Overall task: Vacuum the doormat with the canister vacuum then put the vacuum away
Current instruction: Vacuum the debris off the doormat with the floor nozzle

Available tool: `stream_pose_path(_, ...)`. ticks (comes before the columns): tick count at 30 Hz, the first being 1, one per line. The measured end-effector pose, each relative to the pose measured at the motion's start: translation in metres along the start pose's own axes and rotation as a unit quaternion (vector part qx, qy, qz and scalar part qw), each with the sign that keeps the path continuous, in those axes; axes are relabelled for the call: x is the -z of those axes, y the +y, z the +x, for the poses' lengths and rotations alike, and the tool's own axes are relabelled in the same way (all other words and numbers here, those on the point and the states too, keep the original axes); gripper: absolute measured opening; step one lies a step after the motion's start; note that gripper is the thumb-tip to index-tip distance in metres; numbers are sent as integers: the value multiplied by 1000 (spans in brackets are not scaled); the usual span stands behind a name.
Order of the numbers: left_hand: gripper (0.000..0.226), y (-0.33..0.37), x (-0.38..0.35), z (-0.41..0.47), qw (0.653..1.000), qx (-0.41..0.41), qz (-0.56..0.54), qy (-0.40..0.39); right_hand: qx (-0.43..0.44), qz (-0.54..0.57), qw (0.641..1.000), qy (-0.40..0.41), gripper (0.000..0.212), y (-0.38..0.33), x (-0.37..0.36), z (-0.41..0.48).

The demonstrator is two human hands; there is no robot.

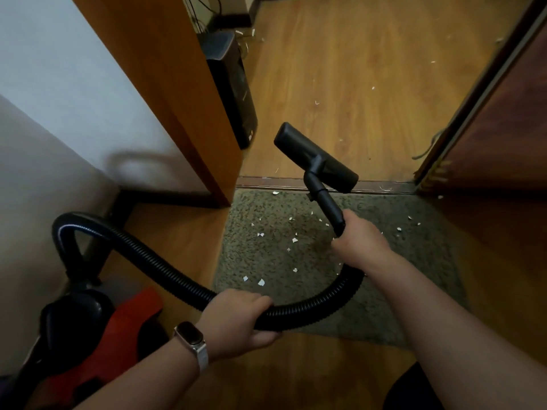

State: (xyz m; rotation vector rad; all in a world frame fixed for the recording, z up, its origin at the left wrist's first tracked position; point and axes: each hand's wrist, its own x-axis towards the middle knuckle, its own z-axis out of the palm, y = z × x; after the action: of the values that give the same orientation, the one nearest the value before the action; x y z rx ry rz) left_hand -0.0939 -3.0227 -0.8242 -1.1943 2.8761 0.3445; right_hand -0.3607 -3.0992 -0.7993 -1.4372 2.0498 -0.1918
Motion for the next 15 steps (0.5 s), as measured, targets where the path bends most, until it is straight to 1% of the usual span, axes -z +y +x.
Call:
stream_pose_path(3, 45, 23, -7, 1, 999, -32, -27, -11, 12, -67, 998, 2, 31, 0, 0, -12)
stream_pose_path(6, 58, 52, -8, 8, 994, -35, -63, -88, 31, -133, 991, 14, 32, -4, 1, -26)
stream_pose_path(7, 61, 60, -10, 8, 991, -35, -80, -98, 37, -145, 989, 16, 33, -7, 2, -31)
stream_pose_path(9, 62, 73, -14, 0, 987, -29, -122, -105, 36, -133, 990, 21, 32, -16, 2, -36)
stream_pose_path(12, 47, 81, -13, -10, 976, -27, -181, -120, -7, -83, 997, 4, 32, -24, 3, -40)
stream_pose_path(13, 43, 78, -12, -12, 973, -26, -192, -122, -19, -67, 998, -4, 33, -25, 4, -41)
stream_pose_path(15, 47, 63, -9, -12, 976, -31, -185, -107, -30, -47, 998, -5, 30, -25, 6, -40)
